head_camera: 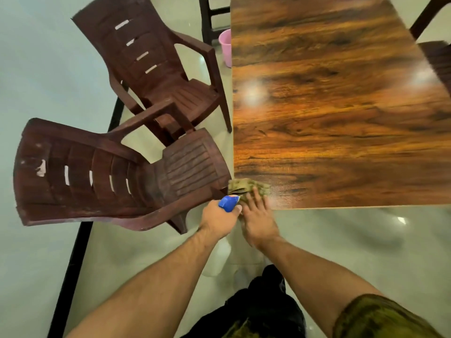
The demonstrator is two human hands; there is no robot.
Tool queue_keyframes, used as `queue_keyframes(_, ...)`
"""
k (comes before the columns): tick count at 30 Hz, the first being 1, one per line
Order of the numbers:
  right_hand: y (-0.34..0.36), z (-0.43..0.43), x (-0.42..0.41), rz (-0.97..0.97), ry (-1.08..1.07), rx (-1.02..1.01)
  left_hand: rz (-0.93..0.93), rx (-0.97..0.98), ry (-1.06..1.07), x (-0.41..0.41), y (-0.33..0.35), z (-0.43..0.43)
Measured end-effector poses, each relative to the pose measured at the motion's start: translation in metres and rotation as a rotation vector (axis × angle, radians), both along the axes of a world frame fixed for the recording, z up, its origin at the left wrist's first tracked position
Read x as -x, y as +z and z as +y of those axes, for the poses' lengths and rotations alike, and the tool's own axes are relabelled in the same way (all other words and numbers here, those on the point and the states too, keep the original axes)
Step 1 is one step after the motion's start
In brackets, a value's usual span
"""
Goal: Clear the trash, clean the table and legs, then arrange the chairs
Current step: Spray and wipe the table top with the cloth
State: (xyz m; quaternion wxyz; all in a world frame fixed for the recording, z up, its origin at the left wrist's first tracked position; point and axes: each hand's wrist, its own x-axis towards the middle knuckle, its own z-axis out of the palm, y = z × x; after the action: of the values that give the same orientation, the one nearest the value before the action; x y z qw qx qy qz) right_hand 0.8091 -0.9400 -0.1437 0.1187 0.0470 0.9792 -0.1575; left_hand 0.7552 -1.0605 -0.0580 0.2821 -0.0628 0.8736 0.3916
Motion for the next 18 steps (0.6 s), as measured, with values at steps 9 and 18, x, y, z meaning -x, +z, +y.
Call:
queue_keyframes(9,0.003,0.09,-0.047,0.076,0.485,-0.294,-0.05,0.118,-0.096,-0.026,-0.018,-0.012)
queue_keyframes(18,0.06,0.183,-0.17,-0.022,-0.752,0.08,-0.104,0.03,-0.266,-0.064,-0.031,0.05)
